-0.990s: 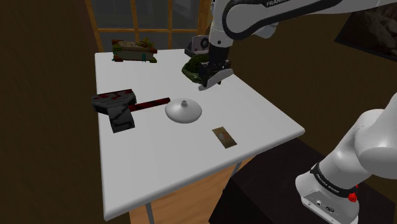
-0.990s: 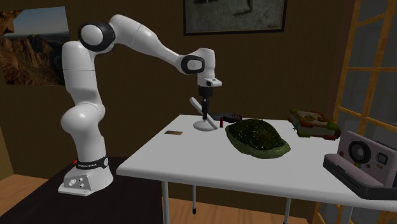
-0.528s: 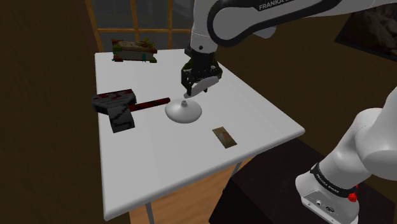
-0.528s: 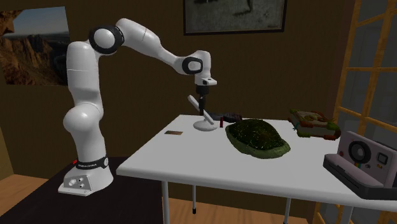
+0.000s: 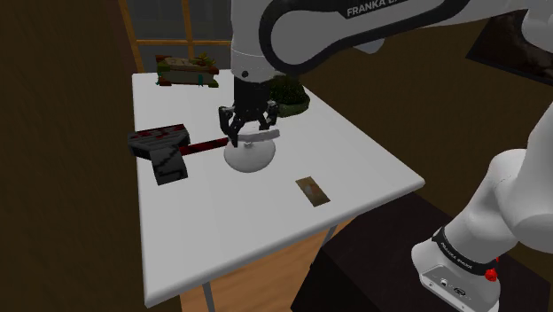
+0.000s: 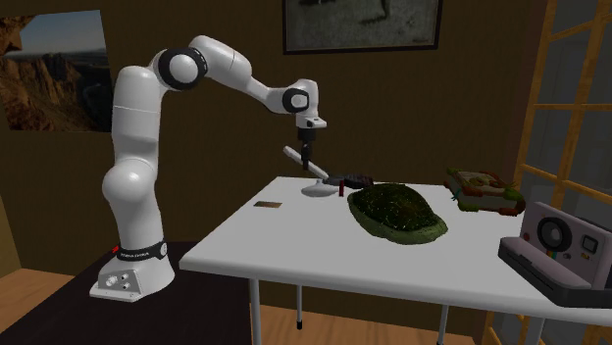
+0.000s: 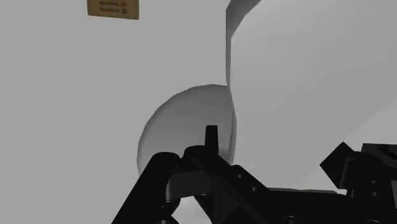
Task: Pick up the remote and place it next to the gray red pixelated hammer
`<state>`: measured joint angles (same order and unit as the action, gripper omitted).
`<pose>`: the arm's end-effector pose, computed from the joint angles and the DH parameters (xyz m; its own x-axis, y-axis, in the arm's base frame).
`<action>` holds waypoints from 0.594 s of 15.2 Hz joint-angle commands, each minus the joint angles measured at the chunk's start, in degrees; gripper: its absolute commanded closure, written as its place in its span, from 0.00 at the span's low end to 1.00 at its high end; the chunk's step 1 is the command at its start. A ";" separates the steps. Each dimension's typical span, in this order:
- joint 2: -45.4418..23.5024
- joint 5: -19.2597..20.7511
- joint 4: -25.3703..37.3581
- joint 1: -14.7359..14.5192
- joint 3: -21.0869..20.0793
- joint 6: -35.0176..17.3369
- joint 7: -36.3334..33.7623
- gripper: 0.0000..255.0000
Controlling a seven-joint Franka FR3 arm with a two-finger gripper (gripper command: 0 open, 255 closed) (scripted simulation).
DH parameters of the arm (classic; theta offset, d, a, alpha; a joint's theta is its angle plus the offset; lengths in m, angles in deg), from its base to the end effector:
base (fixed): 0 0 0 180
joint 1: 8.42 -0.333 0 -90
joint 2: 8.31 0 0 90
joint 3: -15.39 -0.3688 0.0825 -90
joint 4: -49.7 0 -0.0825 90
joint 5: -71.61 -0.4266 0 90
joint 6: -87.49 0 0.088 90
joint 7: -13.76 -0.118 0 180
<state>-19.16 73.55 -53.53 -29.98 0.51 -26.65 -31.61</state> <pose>0.5387 0.3830 0.4669 0.9892 -0.1462 -0.0069 -0.1463 -0.9891 -0.0177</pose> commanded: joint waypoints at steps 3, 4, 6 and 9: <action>-5.21 1.82 6.74 -3.61 -1.65 1.89 -5.58 1.00; -6.53 2.30 8.55 -4.54 -1.96 2.44 -6.85 1.00; -9.35 3.30 12.49 -6.49 -2.49 3.69 -9.31 1.00; -14.05 4.85 19.29 -9.68 -3.03 6.00 -12.75 1.00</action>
<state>-32.09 78.00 -36.02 -38.64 -2.29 -21.35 -43.10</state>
